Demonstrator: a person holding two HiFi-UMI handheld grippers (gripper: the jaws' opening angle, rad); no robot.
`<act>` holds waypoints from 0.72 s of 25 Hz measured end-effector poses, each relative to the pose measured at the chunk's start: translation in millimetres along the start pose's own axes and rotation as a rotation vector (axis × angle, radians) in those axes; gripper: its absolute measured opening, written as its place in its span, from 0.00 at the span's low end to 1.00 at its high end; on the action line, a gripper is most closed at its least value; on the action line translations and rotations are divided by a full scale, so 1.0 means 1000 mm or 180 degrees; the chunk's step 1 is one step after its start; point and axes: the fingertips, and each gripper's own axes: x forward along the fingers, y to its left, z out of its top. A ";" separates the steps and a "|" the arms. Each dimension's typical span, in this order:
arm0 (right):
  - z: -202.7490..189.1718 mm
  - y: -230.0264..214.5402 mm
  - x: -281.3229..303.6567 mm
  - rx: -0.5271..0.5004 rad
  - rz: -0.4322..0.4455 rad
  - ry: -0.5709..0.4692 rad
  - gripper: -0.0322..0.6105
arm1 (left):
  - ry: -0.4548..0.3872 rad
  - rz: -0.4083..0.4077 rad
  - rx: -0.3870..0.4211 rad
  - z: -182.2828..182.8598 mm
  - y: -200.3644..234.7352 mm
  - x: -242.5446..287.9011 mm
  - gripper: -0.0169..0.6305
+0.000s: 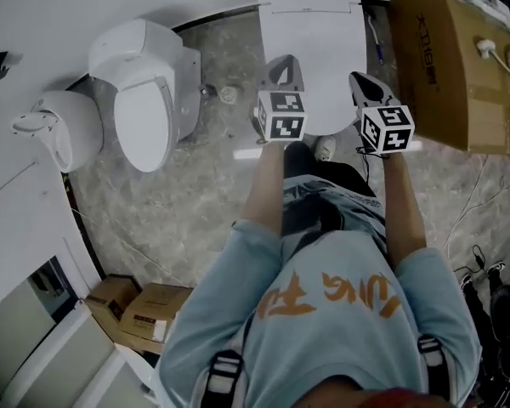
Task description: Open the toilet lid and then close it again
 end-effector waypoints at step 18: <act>0.254 0.006 -0.113 -0.0328 -0.0506 -0.1567 0.07 | -0.1621 0.0314 -0.0098 0.222 0.003 -0.122 0.07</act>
